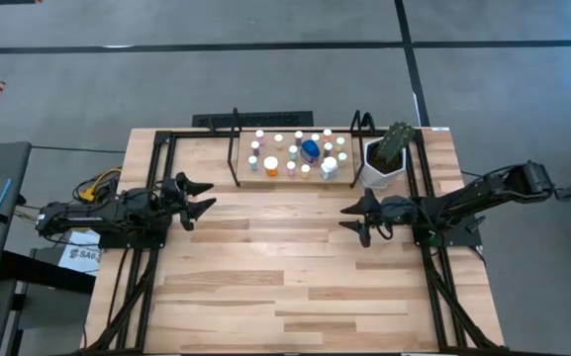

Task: Pick and place medicine bottles onto shelf by color
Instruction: Return to Home position

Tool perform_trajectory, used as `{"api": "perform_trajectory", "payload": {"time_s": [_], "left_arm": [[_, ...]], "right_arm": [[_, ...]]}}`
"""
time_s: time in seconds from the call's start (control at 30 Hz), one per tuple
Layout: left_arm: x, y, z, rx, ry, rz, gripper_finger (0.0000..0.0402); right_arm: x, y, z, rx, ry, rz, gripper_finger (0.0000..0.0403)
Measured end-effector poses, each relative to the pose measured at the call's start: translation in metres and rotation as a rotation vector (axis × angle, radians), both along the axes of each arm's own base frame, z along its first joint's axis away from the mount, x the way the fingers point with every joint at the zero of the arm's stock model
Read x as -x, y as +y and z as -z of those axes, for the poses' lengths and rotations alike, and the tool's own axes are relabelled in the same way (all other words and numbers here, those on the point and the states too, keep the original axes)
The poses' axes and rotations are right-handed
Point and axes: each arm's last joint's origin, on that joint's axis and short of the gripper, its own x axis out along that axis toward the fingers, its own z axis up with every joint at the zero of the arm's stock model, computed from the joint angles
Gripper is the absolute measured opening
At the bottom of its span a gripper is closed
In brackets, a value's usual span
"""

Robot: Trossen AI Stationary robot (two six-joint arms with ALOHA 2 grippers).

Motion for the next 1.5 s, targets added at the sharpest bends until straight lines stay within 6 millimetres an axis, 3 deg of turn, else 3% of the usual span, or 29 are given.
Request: {"api": "perform_trajectory", "payload": {"time_s": [0.63,0.93,1.5], "left_arm": [[0.000,0.000,0.001,0.038,-0.010,0.005,0.0263],[0.000,0.000,0.001,0.039,-0.010,0.006,0.0263],[0.000,0.000,0.001,0.040,-0.010,0.005,0.0263]], "right_arm": [[0.003,0.000,0.003,0.005,0.045,0.001,0.0225],[0.015,-0.001,-0.014,0.003,-0.021,0.002,0.0225],[0.041,-0.002,-0.057,-0.011,-0.353,0.003,0.0225]]}}
